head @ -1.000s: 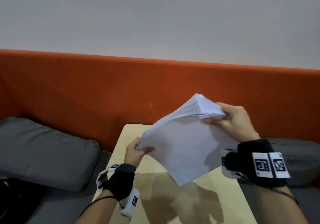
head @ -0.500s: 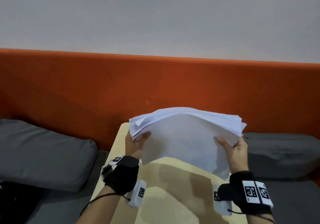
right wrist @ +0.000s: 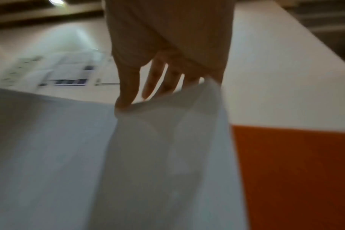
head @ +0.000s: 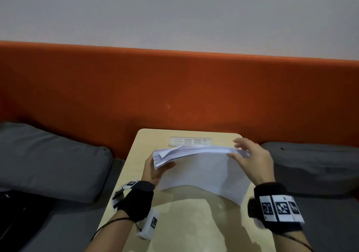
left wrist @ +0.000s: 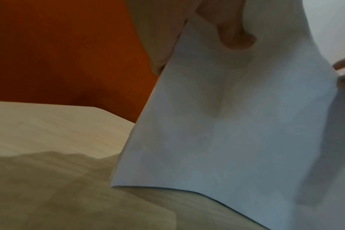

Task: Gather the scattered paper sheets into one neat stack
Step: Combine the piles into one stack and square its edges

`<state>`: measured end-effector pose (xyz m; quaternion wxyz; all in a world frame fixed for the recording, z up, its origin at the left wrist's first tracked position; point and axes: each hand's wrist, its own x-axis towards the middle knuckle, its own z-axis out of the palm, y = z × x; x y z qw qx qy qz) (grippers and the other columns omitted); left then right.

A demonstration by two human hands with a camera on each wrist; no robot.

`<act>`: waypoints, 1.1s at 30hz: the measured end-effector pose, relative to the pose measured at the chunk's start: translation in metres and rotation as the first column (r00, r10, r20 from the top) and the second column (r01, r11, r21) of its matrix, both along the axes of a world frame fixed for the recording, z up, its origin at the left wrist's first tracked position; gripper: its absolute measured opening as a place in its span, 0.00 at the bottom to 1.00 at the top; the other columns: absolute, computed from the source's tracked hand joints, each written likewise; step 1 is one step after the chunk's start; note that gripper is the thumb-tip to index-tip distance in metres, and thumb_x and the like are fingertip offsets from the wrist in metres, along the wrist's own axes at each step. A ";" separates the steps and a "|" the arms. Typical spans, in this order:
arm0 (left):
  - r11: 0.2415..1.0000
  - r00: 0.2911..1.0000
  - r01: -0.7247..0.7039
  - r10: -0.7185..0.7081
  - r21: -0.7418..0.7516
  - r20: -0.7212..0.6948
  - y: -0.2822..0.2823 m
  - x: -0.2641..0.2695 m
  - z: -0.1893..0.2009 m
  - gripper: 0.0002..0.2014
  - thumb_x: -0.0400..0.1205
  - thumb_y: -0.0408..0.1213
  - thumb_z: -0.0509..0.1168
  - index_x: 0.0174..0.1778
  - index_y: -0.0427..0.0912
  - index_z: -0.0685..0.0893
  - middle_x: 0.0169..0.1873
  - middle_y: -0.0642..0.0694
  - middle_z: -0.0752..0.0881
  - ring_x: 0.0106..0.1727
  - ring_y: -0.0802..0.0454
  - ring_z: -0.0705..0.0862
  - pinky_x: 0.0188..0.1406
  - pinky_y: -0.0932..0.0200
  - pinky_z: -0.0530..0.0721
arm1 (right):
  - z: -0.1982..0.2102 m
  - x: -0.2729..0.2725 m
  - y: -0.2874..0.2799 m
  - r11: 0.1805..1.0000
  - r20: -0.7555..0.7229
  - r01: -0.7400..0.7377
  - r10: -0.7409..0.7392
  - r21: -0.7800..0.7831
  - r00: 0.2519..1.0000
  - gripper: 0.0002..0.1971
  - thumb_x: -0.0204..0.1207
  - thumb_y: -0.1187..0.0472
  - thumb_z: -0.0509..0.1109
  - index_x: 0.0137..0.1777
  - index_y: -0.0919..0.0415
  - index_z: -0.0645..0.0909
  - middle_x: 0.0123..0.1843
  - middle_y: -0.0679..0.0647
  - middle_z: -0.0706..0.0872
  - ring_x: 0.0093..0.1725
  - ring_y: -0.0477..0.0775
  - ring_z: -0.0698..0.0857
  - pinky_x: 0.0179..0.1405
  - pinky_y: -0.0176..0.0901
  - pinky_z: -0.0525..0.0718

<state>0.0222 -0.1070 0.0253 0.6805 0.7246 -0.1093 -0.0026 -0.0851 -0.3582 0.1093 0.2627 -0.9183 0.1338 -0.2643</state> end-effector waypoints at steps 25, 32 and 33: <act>0.982 0.996 0.077 -0.084 -0.173 -0.034 -0.004 0.007 0.007 0.35 0.56 0.23 0.79 0.54 0.44 0.69 0.45 0.43 0.79 0.43 0.56 0.84 0.43 0.62 0.85 | 0.006 0.072 0.124 0.836 -0.093 -0.510 0.502 -0.204 0.860 0.11 0.71 0.62 0.63 0.36 0.60 0.87 0.35 0.56 0.87 0.38 0.62 0.83 0.40 0.53 0.75; 0.971 0.999 0.048 -0.042 -0.233 0.030 -0.004 0.010 0.012 0.36 0.64 0.11 0.72 0.61 0.38 0.62 0.46 0.42 0.77 0.37 0.68 0.85 0.34 0.72 0.84 | 0.019 0.079 0.127 0.815 -0.370 -0.531 0.432 -0.231 0.823 0.17 0.81 0.47 0.61 0.65 0.51 0.81 0.62 0.51 0.78 0.65 0.56 0.71 0.58 0.49 0.67; 0.970 0.999 0.038 -0.031 -0.239 0.033 -0.003 0.009 0.011 0.35 0.63 0.20 0.77 0.60 0.37 0.64 0.46 0.41 0.77 0.36 0.68 0.84 0.34 0.71 0.83 | 0.019 0.075 0.123 0.810 -0.384 -0.537 0.430 -0.236 0.817 0.23 0.78 0.41 0.62 0.70 0.49 0.75 0.67 0.50 0.75 0.68 0.55 0.69 0.61 0.49 0.67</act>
